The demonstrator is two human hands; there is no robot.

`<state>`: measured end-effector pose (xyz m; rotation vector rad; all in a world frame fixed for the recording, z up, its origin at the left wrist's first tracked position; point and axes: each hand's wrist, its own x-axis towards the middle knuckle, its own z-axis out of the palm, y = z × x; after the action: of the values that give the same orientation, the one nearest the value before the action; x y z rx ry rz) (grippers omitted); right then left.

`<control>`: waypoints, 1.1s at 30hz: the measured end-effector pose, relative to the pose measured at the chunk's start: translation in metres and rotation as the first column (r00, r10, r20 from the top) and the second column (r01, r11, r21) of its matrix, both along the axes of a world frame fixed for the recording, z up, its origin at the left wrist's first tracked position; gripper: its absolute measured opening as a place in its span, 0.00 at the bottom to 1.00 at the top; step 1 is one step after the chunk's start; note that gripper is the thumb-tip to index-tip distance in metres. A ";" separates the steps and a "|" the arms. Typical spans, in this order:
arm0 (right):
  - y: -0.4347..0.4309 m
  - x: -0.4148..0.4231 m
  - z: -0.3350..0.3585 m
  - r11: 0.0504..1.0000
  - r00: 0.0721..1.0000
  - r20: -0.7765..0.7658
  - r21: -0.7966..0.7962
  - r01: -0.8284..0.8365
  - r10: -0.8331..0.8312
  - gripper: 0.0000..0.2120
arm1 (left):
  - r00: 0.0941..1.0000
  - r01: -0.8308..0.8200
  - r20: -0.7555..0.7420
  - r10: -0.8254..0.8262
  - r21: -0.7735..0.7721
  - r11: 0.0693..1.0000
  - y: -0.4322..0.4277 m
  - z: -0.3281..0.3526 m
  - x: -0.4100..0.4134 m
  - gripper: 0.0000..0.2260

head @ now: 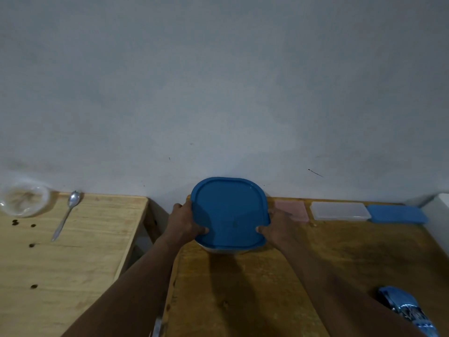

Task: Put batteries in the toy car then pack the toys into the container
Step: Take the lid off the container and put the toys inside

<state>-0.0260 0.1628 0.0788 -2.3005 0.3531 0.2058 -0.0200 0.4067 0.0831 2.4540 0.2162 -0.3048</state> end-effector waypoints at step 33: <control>0.002 -0.013 -0.012 0.974 0.982 0.091 -0.174 -0.146 0.164 0.18 | 0.998 -0.022 0.051 0.024 -0.023 0.999 0.001 -0.010 -0.026 0.32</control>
<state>-0.0392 0.1647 0.0672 -2.4955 0.1404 0.1363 -0.0461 0.4073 0.0733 2.4325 0.2178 -0.2331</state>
